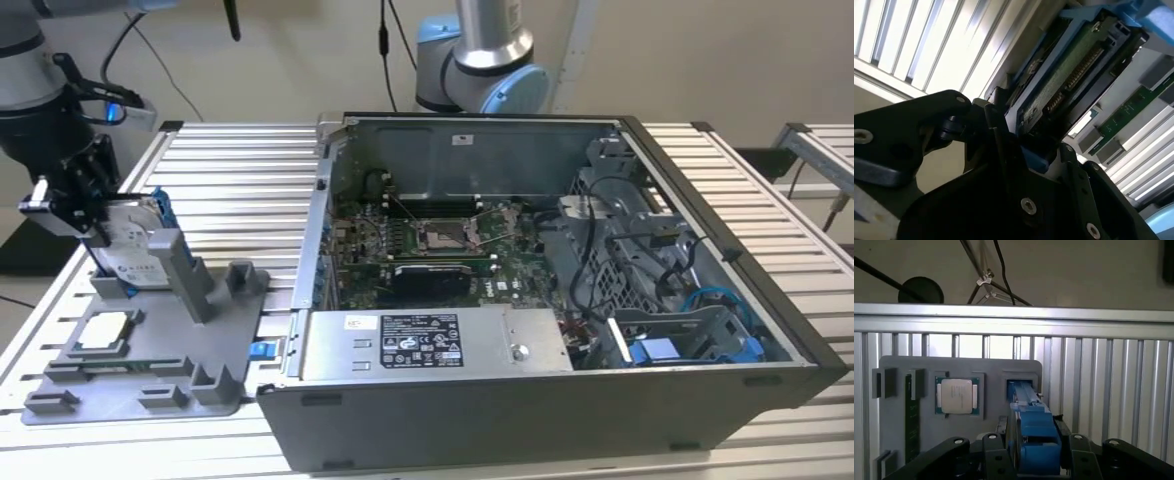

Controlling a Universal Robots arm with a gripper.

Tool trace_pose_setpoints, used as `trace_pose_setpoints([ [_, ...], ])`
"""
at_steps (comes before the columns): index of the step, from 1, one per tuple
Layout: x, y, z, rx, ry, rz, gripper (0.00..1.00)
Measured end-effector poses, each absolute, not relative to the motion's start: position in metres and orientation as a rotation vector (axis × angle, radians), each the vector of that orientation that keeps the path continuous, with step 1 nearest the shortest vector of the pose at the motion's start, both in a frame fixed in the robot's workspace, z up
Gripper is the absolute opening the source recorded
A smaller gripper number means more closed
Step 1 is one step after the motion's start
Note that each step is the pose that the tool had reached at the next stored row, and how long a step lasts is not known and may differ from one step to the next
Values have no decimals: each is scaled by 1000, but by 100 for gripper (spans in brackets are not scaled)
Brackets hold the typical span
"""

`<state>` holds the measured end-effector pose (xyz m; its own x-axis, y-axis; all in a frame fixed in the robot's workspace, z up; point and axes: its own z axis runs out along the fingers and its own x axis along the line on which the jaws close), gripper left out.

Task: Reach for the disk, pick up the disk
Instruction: 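Pick up the disk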

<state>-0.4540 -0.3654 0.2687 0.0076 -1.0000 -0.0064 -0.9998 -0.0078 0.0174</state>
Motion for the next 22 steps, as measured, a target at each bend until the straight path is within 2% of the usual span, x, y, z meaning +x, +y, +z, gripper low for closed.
trace_pose_setpoints([
  [1,-454,-365,269,2225,-2208,-27,0],
  [17,-454,-365,269,2222,-2204,-19,0],
  [22,-454,-365,269,2234,-2216,-47,0],
])
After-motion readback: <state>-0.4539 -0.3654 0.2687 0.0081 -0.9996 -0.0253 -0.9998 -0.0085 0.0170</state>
